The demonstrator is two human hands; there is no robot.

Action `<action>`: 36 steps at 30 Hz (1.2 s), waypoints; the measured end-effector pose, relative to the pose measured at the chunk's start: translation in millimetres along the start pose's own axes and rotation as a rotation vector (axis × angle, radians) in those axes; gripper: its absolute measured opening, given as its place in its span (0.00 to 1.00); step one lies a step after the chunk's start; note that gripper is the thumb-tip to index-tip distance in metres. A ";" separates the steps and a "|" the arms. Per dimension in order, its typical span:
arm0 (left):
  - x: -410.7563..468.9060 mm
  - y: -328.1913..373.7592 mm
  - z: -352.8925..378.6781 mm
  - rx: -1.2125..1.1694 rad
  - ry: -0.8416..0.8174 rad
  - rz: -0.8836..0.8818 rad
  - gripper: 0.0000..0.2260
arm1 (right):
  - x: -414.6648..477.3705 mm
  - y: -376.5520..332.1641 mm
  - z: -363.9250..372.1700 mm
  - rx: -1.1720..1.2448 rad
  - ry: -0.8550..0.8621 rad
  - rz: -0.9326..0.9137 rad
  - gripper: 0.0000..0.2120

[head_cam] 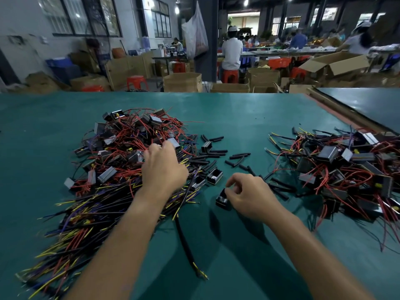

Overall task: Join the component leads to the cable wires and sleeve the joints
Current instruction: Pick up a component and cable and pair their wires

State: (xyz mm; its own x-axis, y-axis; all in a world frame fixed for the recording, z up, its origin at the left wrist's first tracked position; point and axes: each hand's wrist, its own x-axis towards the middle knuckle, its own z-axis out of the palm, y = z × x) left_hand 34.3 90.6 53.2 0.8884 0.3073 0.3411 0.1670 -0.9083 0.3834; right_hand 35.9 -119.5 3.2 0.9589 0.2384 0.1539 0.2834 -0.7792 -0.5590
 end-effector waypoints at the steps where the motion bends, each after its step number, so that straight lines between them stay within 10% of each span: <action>1: 12.3 -2.8 -3.6 0.074 -0.056 -0.039 0.23 | -0.2 0.1 0.7 0.000 -0.003 -0.008 0.03; 6: 50.4 -33.8 2.5 0.235 -0.321 -0.107 0.16 | -1.0 -3.0 1.4 0.009 -0.041 -0.025 0.02; 14: 71.4 -41.3 -25.5 -0.265 0.045 -0.016 0.05 | -1.7 -4.4 1.3 0.020 -0.047 -0.050 0.03; 22: 71.8 21.6 -82.5 -0.824 0.017 0.033 0.03 | -0.3 -2.5 0.5 0.072 -0.024 -0.015 0.04; 36: 84.0 -73.0 -11.3 0.260 -0.473 0.083 0.21 | -1.7 -4.1 3.6 0.032 -0.076 -0.032 0.05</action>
State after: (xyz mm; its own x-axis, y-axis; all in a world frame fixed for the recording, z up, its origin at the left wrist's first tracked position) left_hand 92.0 185.9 63.6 0.9885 0.1248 -0.0855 0.1350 -0.9827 0.1266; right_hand 33.1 -114.6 2.3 0.9451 0.3076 0.1105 0.3126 -0.7517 -0.5808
